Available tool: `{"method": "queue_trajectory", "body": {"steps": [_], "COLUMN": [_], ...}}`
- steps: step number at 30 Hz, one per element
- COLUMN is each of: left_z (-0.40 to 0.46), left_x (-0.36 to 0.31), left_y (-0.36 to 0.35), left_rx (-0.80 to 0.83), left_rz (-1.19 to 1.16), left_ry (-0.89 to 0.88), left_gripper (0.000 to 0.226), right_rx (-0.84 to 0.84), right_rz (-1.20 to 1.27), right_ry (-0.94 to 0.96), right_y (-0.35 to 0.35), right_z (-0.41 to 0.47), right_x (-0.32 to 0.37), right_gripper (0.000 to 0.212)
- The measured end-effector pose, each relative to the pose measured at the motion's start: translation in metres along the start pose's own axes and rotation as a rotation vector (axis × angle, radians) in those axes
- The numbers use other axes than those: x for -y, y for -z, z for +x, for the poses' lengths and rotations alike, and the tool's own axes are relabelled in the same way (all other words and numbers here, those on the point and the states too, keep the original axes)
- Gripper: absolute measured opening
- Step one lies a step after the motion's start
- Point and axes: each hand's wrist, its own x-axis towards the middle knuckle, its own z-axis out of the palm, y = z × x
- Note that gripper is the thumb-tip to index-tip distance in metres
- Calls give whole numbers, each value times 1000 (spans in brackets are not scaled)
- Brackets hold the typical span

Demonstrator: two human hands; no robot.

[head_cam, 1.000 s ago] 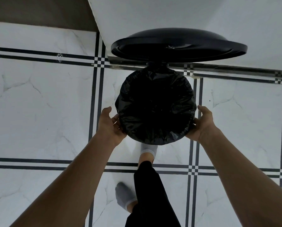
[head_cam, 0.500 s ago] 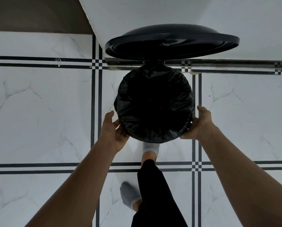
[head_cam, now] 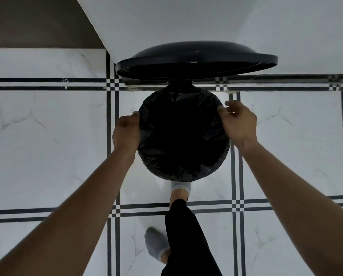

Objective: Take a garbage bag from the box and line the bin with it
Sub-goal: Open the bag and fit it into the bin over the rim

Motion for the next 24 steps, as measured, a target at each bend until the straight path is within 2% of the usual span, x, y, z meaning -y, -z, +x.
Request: {"method": "queue_trajectory", "body": {"steps": [2, 6, 9, 11, 15, 18, 20, 22, 24], "left_z": [16, 36, 43, 43, 45, 49, 46, 45, 47], "left_x": [-5, -8, -7, -9, -9, -8, -12, -17, -23], "left_y": [-1, 5, 7, 6, 3, 1, 2, 3, 1], "left_rx": [53, 219, 283, 325, 321, 238, 130, 51, 66], "left_rz": [2, -118, -110, -119, -73, 69, 165, 248, 232], "left_ry": [117, 255, 237, 223, 172, 26, -75, -190, -210], "left_gripper": [42, 51, 53, 52, 45, 31, 22, 16, 17], "right_rx": [102, 439, 538, 564, 499, 239, 72, 83, 182], "right_rz": [77, 421, 418, 419, 365, 18, -63, 29, -9], "right_ry": [-140, -519, -556, -545, -508, -263, -88, -37, -53], "right_y": [-1, 8, 9, 5, -4, -9, -14, -20, -25], "right_z": [20, 51, 66, 65, 63, 64, 61, 60, 62], "right_x": [5, 10, 11, 14, 22, 29, 36, 41, 47], "right_gripper": [37, 48, 52, 46, 38, 32, 30, 31, 41]}}
